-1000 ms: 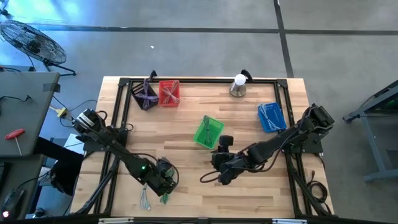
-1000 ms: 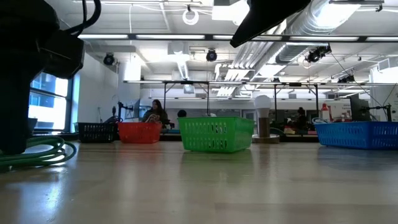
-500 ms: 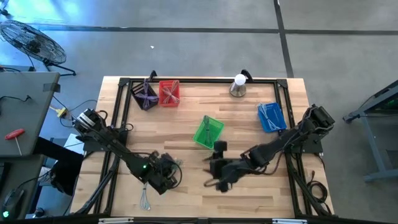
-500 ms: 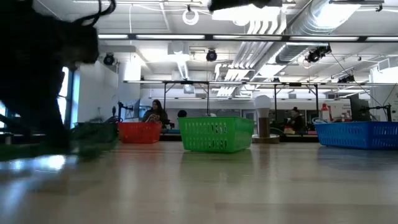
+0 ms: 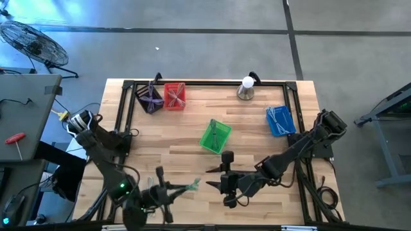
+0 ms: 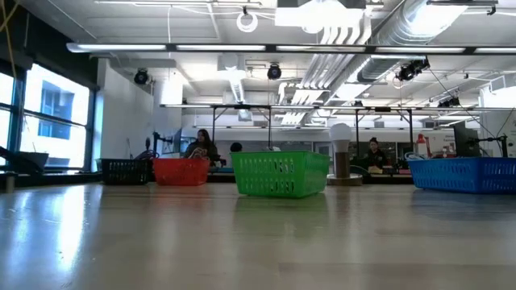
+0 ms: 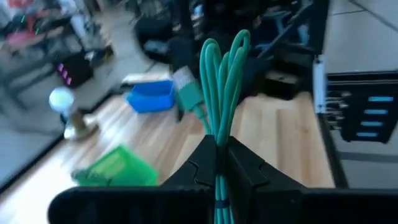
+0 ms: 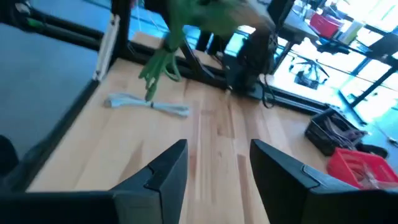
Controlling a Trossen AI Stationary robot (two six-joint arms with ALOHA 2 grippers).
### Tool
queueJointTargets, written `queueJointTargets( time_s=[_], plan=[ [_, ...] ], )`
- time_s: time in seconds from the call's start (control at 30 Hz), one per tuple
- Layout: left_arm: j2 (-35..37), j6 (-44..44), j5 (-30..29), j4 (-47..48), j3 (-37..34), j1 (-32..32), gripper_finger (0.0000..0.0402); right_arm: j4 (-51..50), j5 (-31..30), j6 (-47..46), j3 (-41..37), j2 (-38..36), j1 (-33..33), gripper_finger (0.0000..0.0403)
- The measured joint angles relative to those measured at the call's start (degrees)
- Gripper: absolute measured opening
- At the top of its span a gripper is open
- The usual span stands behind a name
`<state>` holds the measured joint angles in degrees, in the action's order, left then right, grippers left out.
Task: Pick & Place USB Port
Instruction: Put the green charger cable into the green basket
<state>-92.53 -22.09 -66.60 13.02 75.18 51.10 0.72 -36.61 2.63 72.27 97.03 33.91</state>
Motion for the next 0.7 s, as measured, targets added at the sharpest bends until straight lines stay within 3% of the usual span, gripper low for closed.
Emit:
queueJointTargets(
  time_s=[0.1, 0.33, 0.7],
  plan=[
    [-0.07, 6.93, 0.55, -5.92, -0.07, 1.1, 0.0007, 3.11, 3.5, 0.89, 0.0, -0.01, -0.25, 0.0165],
    [-2.57, 8.56, 4.34, -7.29, -0.09, -0.93, 0.0007, 11.45, 15.82, 5.33, 0.02, -0.02, -0.24, 0.0165],
    [-4.59, 8.58, 16.15, -9.0, -0.09, -7.18, 0.0007, 12.51, 19.36, 6.87, 0.02, -0.02, -0.53, 0.0164]
  ],
)
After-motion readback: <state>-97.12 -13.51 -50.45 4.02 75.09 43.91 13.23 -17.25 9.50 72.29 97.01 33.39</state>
